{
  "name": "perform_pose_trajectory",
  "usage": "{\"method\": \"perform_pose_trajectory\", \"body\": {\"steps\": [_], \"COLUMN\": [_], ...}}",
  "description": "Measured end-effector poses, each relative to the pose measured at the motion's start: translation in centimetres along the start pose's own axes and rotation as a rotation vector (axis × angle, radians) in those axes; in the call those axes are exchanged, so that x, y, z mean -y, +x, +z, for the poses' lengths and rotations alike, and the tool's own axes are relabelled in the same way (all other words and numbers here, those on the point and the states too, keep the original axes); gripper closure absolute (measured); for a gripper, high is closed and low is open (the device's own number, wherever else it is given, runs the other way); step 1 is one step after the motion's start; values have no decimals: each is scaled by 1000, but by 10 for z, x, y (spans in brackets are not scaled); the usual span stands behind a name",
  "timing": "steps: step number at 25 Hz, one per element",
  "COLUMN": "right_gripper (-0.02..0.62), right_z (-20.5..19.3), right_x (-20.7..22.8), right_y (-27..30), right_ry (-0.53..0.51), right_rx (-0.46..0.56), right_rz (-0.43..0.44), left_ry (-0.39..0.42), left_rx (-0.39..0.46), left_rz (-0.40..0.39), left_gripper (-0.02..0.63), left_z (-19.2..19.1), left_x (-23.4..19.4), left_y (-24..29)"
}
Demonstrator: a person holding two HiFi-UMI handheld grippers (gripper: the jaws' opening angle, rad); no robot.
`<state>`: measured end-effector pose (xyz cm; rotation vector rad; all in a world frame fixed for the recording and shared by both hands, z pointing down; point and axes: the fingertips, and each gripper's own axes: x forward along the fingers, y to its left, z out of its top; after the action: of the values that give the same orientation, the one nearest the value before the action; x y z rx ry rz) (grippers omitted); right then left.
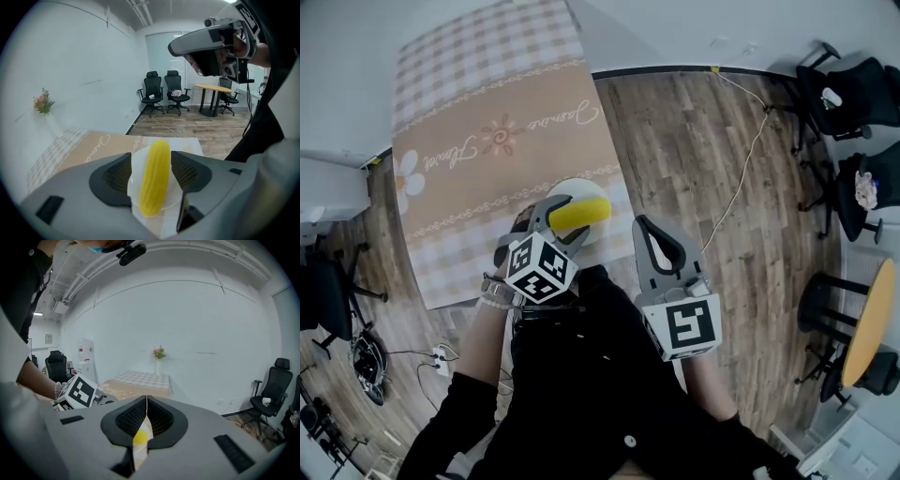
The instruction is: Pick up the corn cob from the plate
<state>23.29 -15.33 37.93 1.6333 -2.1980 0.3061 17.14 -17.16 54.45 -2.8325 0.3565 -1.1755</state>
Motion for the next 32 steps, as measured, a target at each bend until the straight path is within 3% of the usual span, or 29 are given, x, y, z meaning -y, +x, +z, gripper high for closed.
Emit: {"method": "perform_pose_trajectory", "body": {"steps": [7, 13, 27, 32], "right_gripper": [554, 554, 554, 554], "right_z": [-6, -9, -17, -19], "right_x": [8, 13, 26, 32], "right_y": [8, 14, 23, 23], "right_ry": [1, 1, 14, 17], "right_rx": [-9, -25, -44, -45], "right_rz": [32, 58, 69, 54], "left_ry": [60, 0, -38, -116], "left_rx": [-90, -103, -154, -129], "left_rz": [-22, -54, -108, -142], "left_gripper": [331, 328, 328, 328], "left_z": [-16, -23, -41, -42], "left_x": [4, 8, 13, 13], "left_y": [27, 42, 63, 64]}}
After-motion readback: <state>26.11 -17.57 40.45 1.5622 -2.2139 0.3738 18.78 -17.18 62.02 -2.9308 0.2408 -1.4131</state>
